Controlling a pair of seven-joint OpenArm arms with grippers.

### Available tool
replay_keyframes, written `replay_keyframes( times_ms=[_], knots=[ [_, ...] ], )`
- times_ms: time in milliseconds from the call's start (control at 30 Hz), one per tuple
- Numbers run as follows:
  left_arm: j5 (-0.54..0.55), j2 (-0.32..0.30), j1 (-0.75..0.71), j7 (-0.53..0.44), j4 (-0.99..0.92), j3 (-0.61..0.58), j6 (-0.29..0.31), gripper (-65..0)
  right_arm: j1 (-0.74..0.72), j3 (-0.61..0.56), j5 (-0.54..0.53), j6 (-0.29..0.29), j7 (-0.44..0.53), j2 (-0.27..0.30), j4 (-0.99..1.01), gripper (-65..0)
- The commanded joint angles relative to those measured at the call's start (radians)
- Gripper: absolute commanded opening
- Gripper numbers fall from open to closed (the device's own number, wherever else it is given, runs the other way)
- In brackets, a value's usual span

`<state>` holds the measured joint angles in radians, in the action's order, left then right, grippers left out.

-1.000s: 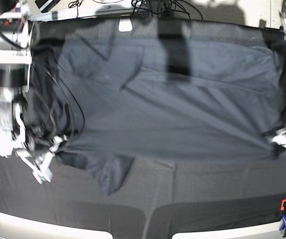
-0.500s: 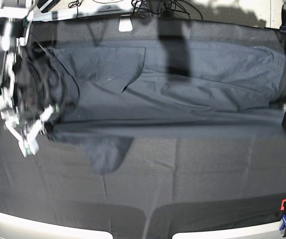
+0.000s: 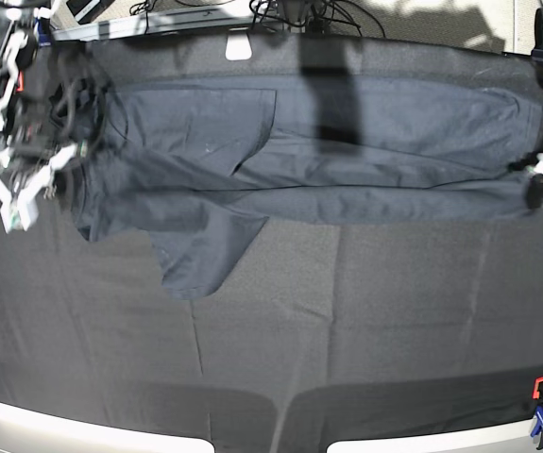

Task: Layout the t-shirt on the table in an organized manner, then fold the t-shirt properly
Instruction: 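Lower the fold onto the shirt and open both grippers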

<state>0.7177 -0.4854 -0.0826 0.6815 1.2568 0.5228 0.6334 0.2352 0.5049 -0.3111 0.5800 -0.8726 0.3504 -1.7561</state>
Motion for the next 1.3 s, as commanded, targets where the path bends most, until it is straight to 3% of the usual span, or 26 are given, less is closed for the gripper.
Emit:
replay_keyframes(
  times_ms=[0,333,367,467,500,533,700,867,1067,1267],
  knots=[
    [0.015,-0.028,0.01,-0.014,0.019,0.009,0.008,-65.0,0.002,0.006,-0.006,0.008,0.019,0.018,-0.018,-65.0],
    [-0.011,-0.028,-0.036,-0.008,0.019,0.009,0.011,-65.0,0.017,0.006,-0.003,0.007,0.005,0.018,-0.017,-65.0],
    [-0.01,-0.028,-0.034,-0.008,0.019,0.009,0.011,-60.9,0.016,0.006,-0.005,0.007,-0.002,0.018,-0.017,-61.5],
    [-0.01,-0.031,-0.034,-0.008,0.019,0.009,0.011,-36.8,0.014,0.006,-0.04,0.007,-0.008,0.024,-0.017,-40.0],
    [-0.01,-0.034,-0.034,-0.008,0.019,0.009,0.011,-33.2,0.014,0.006,-0.066,0.008,-0.014,0.029,-0.017,-34.7],
    [-0.01,-0.037,-0.034,-0.007,0.019,0.009,0.011,-32.5,0.012,0.006,-0.092,0.008,-0.026,0.034,-0.018,-32.1],
    [-0.01,-0.072,-0.034,0.0,0.037,0.011,0.011,-32.5,-0.052,0.006,-0.196,0.008,-0.106,0.057,-0.018,-31.8],
    [-0.009,-0.075,-0.033,-0.011,0.121,0.079,0.011,-32.6,-0.162,-0.003,-0.27,-0.002,-0.13,0.034,-0.002,-31.8],
    [-0.011,-0.018,-0.029,-0.086,0.26,0.078,0.01,-32.6,-0.347,-0.05,-0.26,-0.002,-0.116,-0.042,0.109,-31.8],
    [-0.074,0.056,0.002,-0.106,0.295,0.078,-0.016,-33.0,-0.582,-0.217,-0.154,-0.032,-0.124,-0.047,0.411,-31.8]
  ],
)
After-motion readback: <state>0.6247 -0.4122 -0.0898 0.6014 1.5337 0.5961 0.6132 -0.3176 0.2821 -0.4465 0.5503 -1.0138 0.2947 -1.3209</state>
